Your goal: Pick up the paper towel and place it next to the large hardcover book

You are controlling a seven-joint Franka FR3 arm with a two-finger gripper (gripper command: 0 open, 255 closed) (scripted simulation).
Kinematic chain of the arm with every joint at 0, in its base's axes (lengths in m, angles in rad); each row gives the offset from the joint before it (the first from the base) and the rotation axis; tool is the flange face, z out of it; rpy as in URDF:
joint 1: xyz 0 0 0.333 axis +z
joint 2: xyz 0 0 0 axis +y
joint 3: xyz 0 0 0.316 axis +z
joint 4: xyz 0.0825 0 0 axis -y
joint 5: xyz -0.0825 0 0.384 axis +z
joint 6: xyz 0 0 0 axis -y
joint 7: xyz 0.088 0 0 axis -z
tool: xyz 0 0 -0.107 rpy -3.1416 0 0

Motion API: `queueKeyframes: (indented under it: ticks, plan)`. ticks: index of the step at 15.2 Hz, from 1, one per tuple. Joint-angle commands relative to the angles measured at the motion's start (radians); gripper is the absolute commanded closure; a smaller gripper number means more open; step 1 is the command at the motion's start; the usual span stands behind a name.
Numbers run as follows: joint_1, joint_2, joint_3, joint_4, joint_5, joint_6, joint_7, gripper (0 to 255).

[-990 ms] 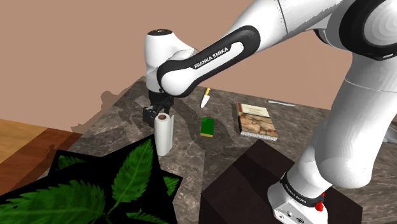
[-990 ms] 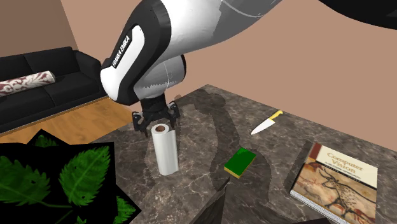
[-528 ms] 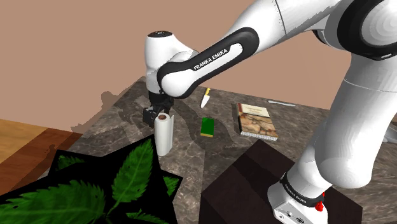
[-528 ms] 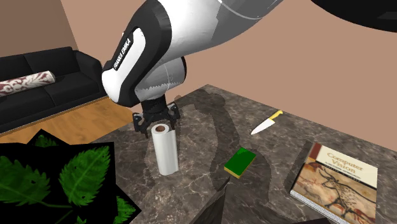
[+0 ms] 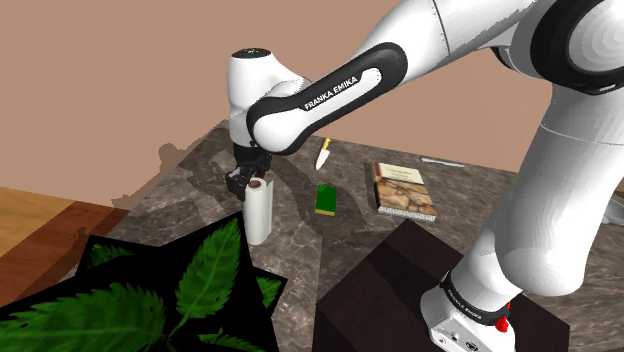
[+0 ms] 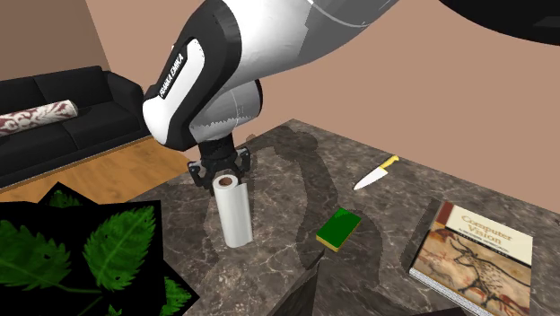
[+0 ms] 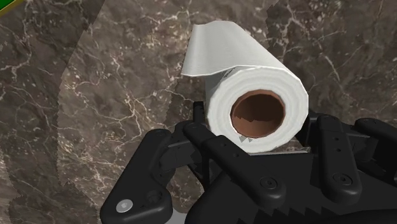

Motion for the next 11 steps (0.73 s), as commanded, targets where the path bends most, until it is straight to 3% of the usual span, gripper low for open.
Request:
queueKeyframes:
  ticks: [1,11]
  plan:
    - [-0.001,0.001,-0.001,-0.001,-0.001,0.0,0.0,255]
    - [-0.006,-0.062,0.006,0.048,0.031,-0.108,-0.027,255]
